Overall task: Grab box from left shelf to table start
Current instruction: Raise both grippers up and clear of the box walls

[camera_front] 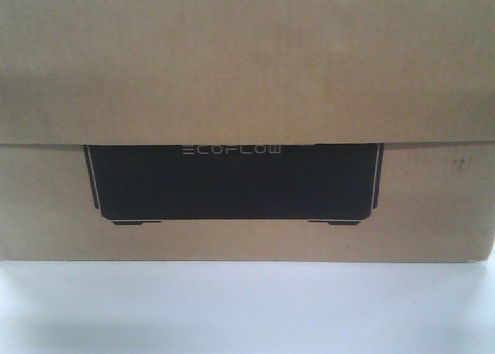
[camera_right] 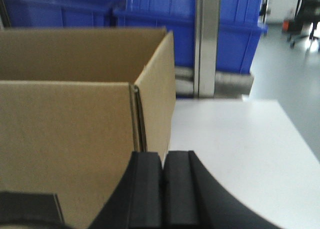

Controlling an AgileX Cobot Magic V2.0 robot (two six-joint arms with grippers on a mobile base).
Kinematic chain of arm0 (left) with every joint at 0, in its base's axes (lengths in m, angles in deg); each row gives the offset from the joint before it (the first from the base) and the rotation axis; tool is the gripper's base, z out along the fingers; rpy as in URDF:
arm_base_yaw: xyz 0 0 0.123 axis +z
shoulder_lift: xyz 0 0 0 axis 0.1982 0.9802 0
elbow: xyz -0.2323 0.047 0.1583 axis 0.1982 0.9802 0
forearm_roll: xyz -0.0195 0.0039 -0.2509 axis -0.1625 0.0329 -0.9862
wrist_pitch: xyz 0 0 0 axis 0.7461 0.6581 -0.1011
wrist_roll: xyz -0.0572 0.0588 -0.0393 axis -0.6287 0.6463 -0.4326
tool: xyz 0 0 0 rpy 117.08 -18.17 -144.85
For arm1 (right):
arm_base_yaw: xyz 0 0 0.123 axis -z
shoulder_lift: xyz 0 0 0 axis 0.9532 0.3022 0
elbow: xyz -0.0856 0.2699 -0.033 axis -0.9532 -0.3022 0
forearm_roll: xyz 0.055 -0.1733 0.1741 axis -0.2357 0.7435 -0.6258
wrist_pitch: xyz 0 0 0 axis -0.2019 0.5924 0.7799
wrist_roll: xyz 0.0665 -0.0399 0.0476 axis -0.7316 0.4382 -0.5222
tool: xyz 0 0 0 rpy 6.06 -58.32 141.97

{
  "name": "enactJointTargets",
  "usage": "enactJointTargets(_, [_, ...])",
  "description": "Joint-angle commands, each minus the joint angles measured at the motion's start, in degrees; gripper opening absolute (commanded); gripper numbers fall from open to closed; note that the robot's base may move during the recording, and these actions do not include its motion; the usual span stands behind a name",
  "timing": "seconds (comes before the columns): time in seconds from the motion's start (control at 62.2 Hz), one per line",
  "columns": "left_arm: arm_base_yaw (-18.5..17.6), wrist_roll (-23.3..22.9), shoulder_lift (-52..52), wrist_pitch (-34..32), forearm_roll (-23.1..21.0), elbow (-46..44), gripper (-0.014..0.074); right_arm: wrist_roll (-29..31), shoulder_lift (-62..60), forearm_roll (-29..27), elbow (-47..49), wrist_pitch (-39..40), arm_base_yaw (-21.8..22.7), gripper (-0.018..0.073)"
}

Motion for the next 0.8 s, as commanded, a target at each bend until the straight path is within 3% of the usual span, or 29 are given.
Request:
enactJointTargets(0.0, [0.1, -0.2, -0.3, -6.0, -0.1, -0.9, -0.0094, 0.3, -2.4, 0.5, -1.4, 11.6, 0.2, 0.0049])
enactJointTargets(0.788, [0.1, -0.2, -0.3, -6.0, -0.1, -0.8, -0.0094, 0.3, -3.5, 0.5, -2.6, 12.7, 0.2, 0.0049])
